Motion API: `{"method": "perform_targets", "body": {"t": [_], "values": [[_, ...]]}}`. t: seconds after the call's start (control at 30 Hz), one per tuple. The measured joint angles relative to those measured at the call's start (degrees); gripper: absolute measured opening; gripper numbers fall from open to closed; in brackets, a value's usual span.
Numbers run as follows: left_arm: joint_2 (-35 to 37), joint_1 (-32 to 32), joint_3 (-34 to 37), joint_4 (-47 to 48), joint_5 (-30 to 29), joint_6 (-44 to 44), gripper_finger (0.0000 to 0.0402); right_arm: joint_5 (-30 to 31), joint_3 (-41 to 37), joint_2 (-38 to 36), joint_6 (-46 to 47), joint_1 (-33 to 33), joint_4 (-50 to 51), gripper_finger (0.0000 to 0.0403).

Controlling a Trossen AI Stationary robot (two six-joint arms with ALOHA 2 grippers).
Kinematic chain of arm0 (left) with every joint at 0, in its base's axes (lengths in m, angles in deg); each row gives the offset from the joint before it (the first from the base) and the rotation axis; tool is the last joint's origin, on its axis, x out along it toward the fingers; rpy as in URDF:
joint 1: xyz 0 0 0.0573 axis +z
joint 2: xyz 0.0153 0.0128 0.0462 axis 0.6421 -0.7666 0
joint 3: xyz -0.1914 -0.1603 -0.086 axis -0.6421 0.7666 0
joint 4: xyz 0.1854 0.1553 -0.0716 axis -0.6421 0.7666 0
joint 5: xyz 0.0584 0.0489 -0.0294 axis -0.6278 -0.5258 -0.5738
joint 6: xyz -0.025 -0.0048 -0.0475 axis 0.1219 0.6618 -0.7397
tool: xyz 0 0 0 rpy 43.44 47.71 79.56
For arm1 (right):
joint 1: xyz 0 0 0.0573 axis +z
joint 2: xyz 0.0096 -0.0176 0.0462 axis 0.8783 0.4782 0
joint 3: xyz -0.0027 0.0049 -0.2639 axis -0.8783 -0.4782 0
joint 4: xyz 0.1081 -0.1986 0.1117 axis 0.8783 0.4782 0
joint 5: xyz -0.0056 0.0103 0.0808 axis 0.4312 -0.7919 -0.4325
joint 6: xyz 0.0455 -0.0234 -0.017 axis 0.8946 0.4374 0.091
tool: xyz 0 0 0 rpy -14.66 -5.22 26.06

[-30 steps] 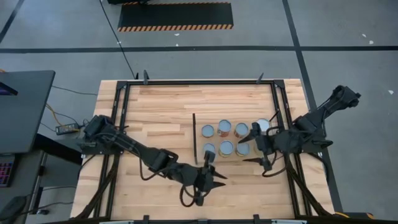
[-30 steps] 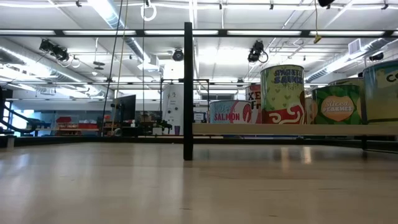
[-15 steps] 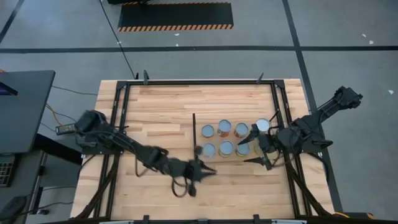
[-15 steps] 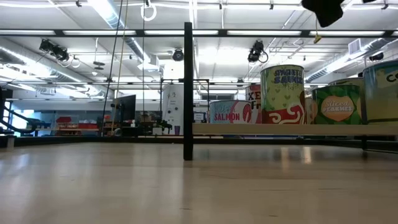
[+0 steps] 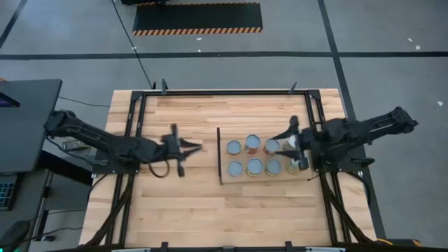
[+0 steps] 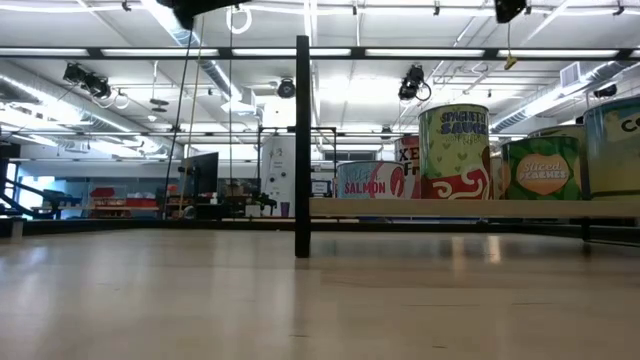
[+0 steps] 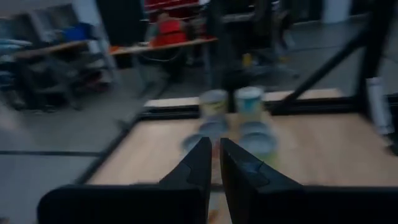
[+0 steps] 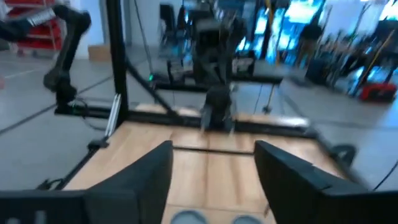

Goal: Pick and place cans onto a shelf
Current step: Return to Home Position

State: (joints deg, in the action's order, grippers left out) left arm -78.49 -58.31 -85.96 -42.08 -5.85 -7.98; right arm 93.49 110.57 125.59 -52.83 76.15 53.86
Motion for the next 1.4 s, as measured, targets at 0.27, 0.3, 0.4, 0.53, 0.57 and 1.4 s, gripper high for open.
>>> {"method": "perform_targets", "body": {"t": [0.27, 0.3, 0.4, 0.53, 0.57, 1.4], "values": [[13.6, 0.3, 2.4, 8.8, -7.6, -0.4, 0.0039, 7.3, 0.1, -13.0, -4.8, -1.1, 3.5, 0.0170], [14.1, 0.3, 2.4, 10.7, -7.4, -3.2, 0.0039, 10.1, 0.1, -14.2, -1.4, -1.1, 4.0, 0.0165], [14.6, 0.9, 2.6, 15.4, -4.4, -4.3, 0.0039, 16.9, -1.8, -15.6, 2.7, -2.0, 0.7, 0.0158], [14.2, 4.4, 7.2, 3.7, 0.3, -0.3, 0.0039, 17.8, -4.8, -14.1, 2.4, -6.7, -2.5, 0.0153], [14.2, 5.6, 8.8, -0.1, 2.6, 0.5, 0.0039, 16.4, -5.4, -13.9, 2.8, -7.9, -2.9, 0.0152], [43.8, 17.0, 33.1, 1.6, 9.7, -3.5, 0.0039, -21.2, -11.3, -32.7, 4.6, -20.9, 3.9, 0.0007]]}}
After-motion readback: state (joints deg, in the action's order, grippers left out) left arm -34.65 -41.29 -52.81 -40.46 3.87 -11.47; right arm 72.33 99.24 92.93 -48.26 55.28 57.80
